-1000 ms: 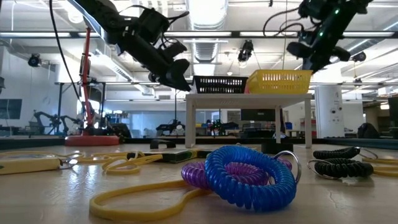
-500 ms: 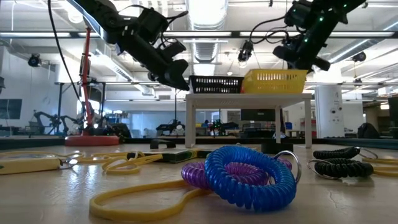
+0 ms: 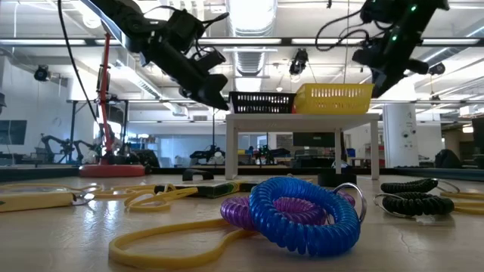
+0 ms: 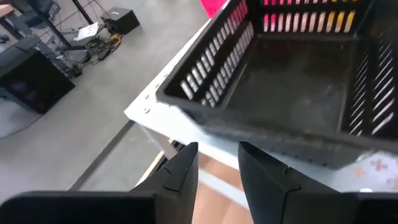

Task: Pick & Place Office Desk Supplies
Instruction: Adjust the bins on the shelf, then put the yellow bin on the shelf

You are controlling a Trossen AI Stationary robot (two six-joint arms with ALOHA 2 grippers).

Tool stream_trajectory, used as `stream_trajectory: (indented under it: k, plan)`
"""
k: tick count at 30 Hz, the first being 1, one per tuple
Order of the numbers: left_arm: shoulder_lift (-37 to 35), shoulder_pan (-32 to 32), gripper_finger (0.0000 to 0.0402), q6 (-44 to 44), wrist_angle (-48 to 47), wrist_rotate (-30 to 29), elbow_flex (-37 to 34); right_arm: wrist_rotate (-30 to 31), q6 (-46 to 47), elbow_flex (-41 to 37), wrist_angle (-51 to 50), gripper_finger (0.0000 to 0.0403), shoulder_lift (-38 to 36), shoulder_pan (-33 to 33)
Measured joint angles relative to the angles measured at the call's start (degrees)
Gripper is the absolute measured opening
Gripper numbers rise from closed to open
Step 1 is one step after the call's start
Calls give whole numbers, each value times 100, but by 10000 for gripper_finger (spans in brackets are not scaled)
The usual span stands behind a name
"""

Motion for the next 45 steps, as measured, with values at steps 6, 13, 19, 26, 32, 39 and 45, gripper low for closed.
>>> stream_trajectory:
  k: [6,13,19,26,32,39,45]
  plan:
    - [-445,-8,118,-35,-852,-197,0,2,709,-125,-217,38,-480,1282]
    - [-692,-206,118,-487,-1753,-175,-11,105,1658,-198,-281,38,-488,3272]
    - [-672,-491,118,-598,-1613,-141,-128,1121,2174,-371,-112,38,-116,4089]
    - [-683,-575,118,-604,-1453,-143,-195,1971,2194,-287,-119,38,211,3923]
    - [-683,-576,118,-674,-1343,-140,-195,2084,1970,-12,-112,38,177,3841]
    - [-929,-860,118,-783,-1431,-145,-197,1937,1335,217,272,38,175,4266]
    - [-1252,-1701,118,-834,-1580,-165,-298,1754,1317,-182,1159,38,552,5173]
